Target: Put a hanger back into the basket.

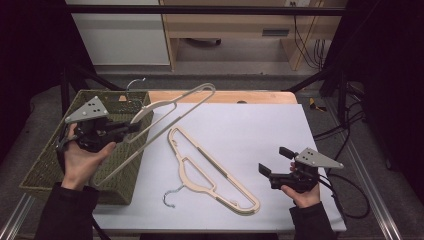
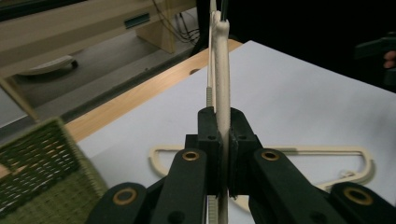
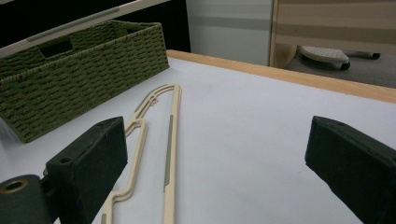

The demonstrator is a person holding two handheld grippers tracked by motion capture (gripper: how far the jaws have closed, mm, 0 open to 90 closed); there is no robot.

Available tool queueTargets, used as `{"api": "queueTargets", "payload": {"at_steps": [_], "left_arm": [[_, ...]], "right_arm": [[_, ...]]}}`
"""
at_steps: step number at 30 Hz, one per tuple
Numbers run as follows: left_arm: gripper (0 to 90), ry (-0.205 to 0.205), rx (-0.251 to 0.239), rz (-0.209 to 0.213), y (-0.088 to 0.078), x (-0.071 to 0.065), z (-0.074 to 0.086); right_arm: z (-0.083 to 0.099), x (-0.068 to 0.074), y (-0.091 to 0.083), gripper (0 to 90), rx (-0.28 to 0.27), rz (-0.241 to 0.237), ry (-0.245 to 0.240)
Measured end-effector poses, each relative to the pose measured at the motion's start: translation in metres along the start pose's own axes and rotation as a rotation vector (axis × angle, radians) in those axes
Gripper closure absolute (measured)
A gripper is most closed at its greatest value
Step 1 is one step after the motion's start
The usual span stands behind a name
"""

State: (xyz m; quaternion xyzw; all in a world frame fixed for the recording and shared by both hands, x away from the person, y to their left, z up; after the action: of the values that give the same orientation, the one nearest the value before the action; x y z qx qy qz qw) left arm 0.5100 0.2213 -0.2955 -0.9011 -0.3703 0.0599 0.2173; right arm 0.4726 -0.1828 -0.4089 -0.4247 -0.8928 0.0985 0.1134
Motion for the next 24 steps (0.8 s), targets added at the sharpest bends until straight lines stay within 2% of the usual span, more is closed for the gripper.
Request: {"api": "queueTargets", "payload": {"at_steps": [4, 8, 14, 21, 24], "left_arm": [[86.4, -0.009, -0.007, -0.024, -0.007, 0.02, 0.002], [86.4, 0.005, -0.009, -0.041, -0.017, 0.033, 0.003], [86.3, 0.043, 0.035, -0.081, -0.028, 0.054, 0.009], [86.3, 0.02, 0.03, -0.103, -0.039, 0.084, 0.024], [86.3, 0.005, 0.047, -0.125, -0.045, 0.094, 0.035]], "right_arm": [[0.0, 0.0, 0.0, 5.8, 0.002, 0.0, 0.001], [0.0, -0.001, 0.0, 5.8, 0.002, 0.002, -0.001], [-0.001, -0.002, -0.001, 5.8, -0.001, 0.003, 0.002], [0.0, -0.002, 0.0, 5.7, 0.004, 0.003, 0.003], [0.0, -0.002, 0.001, 5.6, 0.003, 0.002, -0.001]]}}
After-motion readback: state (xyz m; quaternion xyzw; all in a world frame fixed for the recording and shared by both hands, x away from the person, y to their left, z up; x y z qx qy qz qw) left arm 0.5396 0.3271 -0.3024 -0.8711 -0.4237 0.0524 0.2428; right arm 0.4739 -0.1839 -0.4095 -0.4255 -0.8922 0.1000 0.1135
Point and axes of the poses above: each handheld gripper's, and its own axes: y roughly forward along the jaws, z roughly out of its underside, x roughly to its left, the point moved 8 cm from there along y, roughly forward along the jaws, and after that the axes turned 1 degree about -x, right-handed, at the moved point
